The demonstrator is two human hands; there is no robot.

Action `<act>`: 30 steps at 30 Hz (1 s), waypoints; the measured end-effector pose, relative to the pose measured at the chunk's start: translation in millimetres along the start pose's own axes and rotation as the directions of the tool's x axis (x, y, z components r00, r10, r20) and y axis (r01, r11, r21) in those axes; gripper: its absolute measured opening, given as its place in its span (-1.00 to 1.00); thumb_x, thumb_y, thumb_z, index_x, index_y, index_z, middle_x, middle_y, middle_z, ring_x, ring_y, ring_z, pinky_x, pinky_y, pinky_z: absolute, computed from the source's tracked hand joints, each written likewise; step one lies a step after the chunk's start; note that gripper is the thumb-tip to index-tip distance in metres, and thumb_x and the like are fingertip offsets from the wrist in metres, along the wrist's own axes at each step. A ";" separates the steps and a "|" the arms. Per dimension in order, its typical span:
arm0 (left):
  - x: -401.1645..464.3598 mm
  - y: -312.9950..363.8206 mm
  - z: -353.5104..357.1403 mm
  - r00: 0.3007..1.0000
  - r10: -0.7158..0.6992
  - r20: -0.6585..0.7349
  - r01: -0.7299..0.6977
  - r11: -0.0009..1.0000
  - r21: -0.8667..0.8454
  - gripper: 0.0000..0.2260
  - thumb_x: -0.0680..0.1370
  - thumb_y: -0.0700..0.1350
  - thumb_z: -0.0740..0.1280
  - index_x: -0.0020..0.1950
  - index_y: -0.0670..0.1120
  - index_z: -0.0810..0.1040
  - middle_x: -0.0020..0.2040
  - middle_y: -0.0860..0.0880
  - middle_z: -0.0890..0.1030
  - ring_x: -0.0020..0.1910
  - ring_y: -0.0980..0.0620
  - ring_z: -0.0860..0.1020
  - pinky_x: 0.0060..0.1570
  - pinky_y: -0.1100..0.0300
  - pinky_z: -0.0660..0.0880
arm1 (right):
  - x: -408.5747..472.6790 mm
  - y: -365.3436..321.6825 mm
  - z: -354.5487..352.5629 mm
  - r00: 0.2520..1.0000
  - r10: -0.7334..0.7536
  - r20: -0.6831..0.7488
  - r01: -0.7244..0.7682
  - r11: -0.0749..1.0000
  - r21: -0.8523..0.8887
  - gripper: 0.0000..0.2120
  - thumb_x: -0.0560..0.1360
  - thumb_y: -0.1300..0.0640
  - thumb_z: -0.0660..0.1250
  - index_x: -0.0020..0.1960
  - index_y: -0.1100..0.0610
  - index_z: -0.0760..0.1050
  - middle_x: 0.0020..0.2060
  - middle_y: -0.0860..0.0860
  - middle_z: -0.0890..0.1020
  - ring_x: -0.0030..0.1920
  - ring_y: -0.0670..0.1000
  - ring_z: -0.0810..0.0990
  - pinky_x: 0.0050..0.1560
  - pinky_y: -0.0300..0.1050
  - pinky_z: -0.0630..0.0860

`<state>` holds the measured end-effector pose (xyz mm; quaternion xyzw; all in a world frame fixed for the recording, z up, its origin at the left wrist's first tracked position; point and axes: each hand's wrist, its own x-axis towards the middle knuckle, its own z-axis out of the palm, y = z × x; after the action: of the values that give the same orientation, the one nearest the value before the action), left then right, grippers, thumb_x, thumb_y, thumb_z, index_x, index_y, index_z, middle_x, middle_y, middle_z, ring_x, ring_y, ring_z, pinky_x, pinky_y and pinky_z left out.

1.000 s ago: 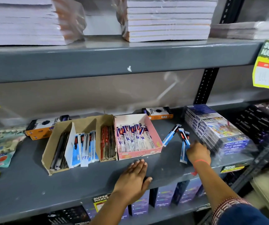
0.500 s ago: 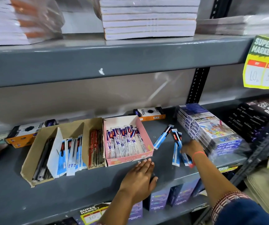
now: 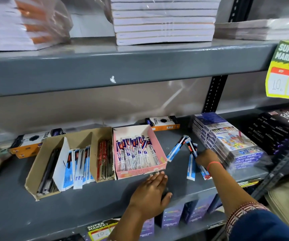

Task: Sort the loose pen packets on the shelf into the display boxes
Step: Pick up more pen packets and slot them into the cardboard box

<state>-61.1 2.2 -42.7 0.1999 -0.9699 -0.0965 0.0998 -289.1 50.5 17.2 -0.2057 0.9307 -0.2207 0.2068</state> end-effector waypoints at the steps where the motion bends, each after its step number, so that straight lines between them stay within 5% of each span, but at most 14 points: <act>1: -0.1 0.7 -1.0 1.000 0.004 0.004 -0.004 1.000 0.000 -0.48 0.59 0.13 0.01 0.49 -0.08 0.07 0.53 -0.04 0.04 0.49 0.04 -0.01 0.38 0.24 -0.20 | -1.9 1.1 0.2 1.000 -0.002 0.010 0.002 1.000 0.015 -0.70 0.48 0.26 0.24 0.16 0.34 0.54 0.17 0.29 0.59 0.18 0.24 0.56 0.14 -0.04 0.48; 4: 0.1 2.1 -3.4 1.000 0.015 0.003 -0.015 1.000 0.009 -0.48 0.60 0.12 0.01 0.49 -0.10 0.05 0.54 -0.06 0.03 0.49 0.04 -0.03 0.35 0.25 -0.25 | -3.1 5.8 -2.7 0.999 -0.018 0.030 0.014 0.989 0.148 -0.75 0.44 0.32 0.29 0.08 0.37 0.58 -0.01 0.25 0.62 0.03 0.17 0.57 0.00 -0.08 0.44; 6: -0.1 2.9 -3.5 1.000 0.019 -0.001 -0.019 0.999 0.025 -0.48 0.61 0.11 0.00 0.49 -0.11 0.04 0.54 -0.07 0.02 0.49 0.04 -0.04 0.33 0.25 -0.28 | -7.7 9.7 -8.2 0.999 -0.021 0.039 0.004 0.920 0.392 -0.93 0.42 0.39 0.34 -0.12 0.36 0.59 -0.14 0.18 0.55 -0.07 0.07 0.49 -0.11 -0.16 0.36; 8: -0.5 3.1 -3.1 1.000 0.017 -0.009 -0.017 0.999 0.039 -0.48 0.61 0.11 0.00 0.49 -0.11 0.04 0.54 -0.07 0.03 0.49 0.04 -0.04 0.33 0.26 -0.28 | -15.9 11.1 -11.7 0.997 -0.047 0.063 -0.003 0.779 0.627 -0.79 0.41 0.44 0.36 -0.33 0.22 0.48 -0.24 0.14 0.54 -0.12 0.03 0.45 -0.27 -0.20 0.36; 12: -0.4 2.7 -1.1 1.000 0.017 -0.022 -0.016 0.999 0.046 -0.49 0.61 0.11 0.00 0.49 -0.10 0.06 0.53 -0.06 0.04 0.49 0.05 -0.02 0.34 0.27 -0.28 | -41.8 10.4 -8.8 0.978 -0.153 0.140 -0.061 0.433 0.900 -0.78 0.43 0.47 0.29 -0.26 0.19 0.47 -0.51 0.02 0.62 -0.42 -0.02 0.57 -0.45 -0.32 0.50; 20: -0.9 1.3 1.7 1.000 0.015 -0.017 -0.014 0.999 0.051 -0.49 0.61 0.12 -0.01 0.49 -0.10 0.05 0.53 -0.06 0.04 0.49 0.05 -0.02 0.38 0.24 -0.23 | -69.1 16.2 6.9 0.925 -0.340 0.172 -0.111 0.192 0.975 -0.76 0.45 0.48 0.26 -0.22 0.17 0.52 -0.47 -0.03 0.70 -0.48 -0.13 0.66 -0.42 -0.31 0.60; 30: -0.6 -1.9 3.5 1.000 0.010 0.016 -0.011 0.998 0.064 -0.47 0.61 0.15 -0.02 0.49 -0.10 0.04 0.53 -0.05 0.04 0.49 0.04 -0.03 0.40 0.21 -0.19 | -78.7 11.6 6.0 0.906 -0.388 0.170 -0.096 0.203 0.974 -0.73 0.45 0.46 0.27 -0.25 0.14 0.53 -0.47 -0.04 0.70 -0.46 -0.16 0.66 -0.43 -0.37 0.57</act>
<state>-60.7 1.2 -46.6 0.1972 -0.9743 -0.0662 0.0860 -224.3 95.4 29.7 -0.1588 0.5013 -0.7263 0.4428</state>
